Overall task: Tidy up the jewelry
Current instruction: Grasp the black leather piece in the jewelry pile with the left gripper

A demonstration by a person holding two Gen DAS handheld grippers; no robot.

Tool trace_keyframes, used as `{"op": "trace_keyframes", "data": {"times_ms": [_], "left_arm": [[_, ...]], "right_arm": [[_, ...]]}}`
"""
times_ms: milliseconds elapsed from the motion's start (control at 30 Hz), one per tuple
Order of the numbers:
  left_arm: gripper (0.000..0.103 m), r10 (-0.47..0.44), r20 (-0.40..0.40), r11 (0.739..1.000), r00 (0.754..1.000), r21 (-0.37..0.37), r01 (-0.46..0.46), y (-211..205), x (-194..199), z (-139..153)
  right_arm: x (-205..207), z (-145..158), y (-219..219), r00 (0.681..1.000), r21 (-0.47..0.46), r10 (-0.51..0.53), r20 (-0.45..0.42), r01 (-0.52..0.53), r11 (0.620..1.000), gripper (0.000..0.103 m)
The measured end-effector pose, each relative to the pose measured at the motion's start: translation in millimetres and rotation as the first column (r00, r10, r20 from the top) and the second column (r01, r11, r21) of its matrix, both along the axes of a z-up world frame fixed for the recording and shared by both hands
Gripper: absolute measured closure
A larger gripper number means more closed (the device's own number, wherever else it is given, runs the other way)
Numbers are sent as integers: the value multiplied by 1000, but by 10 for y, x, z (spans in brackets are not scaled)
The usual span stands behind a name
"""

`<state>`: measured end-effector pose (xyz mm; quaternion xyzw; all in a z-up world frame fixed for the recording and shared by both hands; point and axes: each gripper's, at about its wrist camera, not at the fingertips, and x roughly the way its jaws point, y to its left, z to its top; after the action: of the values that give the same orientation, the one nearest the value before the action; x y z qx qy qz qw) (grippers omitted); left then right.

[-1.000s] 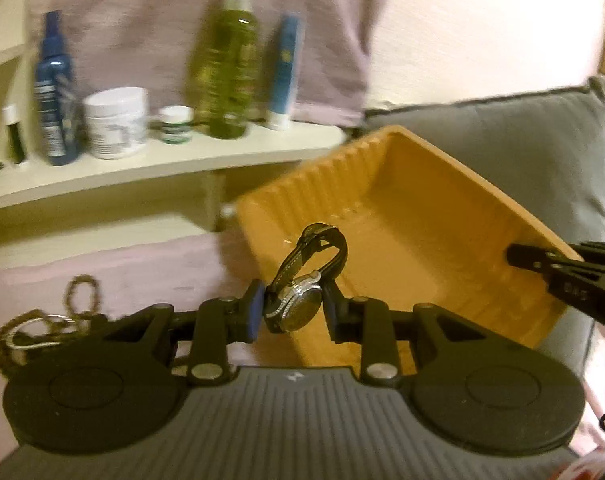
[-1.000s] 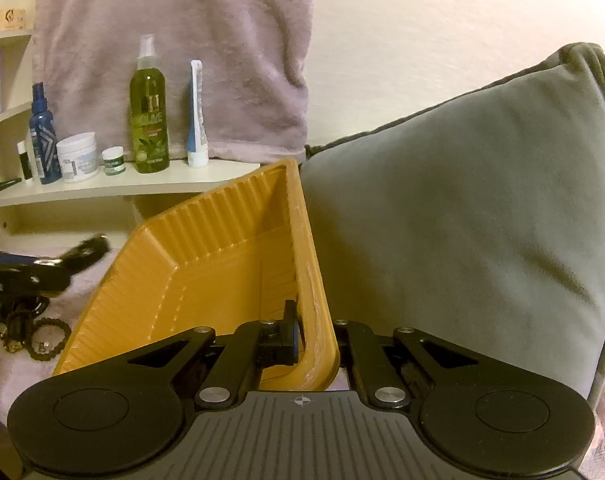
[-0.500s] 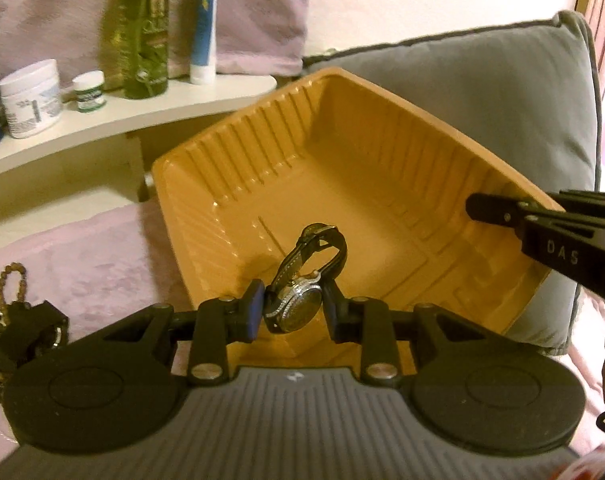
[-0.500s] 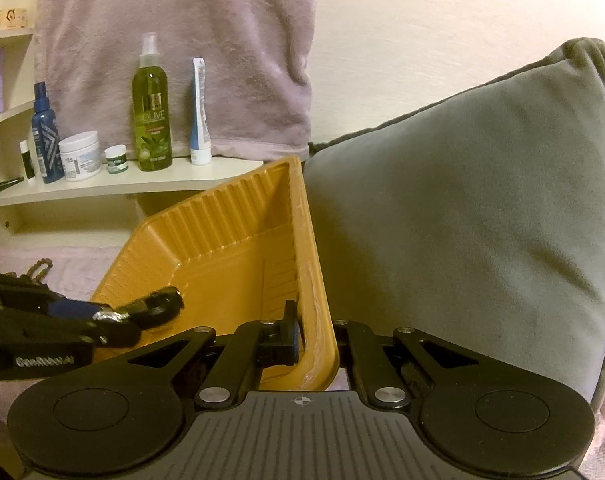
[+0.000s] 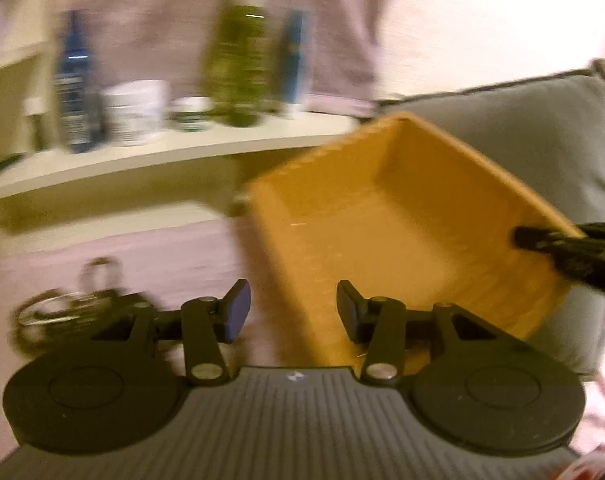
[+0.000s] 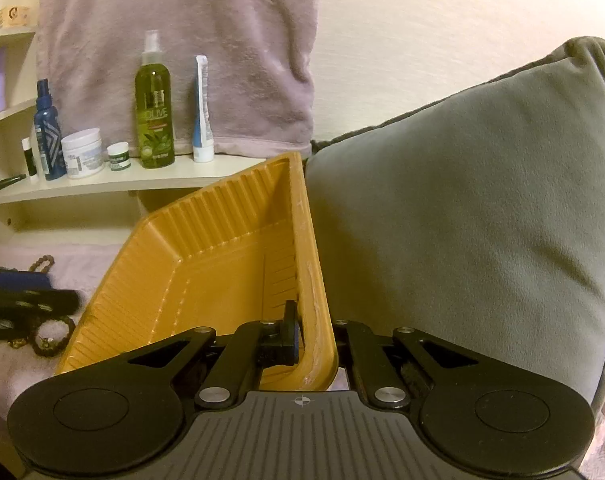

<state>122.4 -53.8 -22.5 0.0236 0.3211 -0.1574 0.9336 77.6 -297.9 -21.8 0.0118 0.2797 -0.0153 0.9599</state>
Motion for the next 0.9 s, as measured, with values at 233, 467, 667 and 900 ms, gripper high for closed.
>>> {"op": "trace_keyframes", "data": {"times_ms": [233, 467, 667, 900], "left_arm": [[60, 197, 26, 975, 980, 99, -198, 654, -35, -110], [60, 172, 23, 968, 985, 183, -174, 798, 172, -302], [63, 77, 10, 966, 997, 247, -77, 713, 260, -391], [76, 20, -20, 968, 1000, 250, -14, 701, 350, -362]], "right_arm": [[-5, -5, 9, 1000, -4, 0, -1, 0, 1000, 99], [4, -1, 16, 1000, -11, 0, -3, 0, 1000, 99], [5, -3, 16, 1000, -10, -1, -3, 1, 1000, 99], [5, -9, 17, 1000, -12, 0, -2, -1, 1000, 99]]}}
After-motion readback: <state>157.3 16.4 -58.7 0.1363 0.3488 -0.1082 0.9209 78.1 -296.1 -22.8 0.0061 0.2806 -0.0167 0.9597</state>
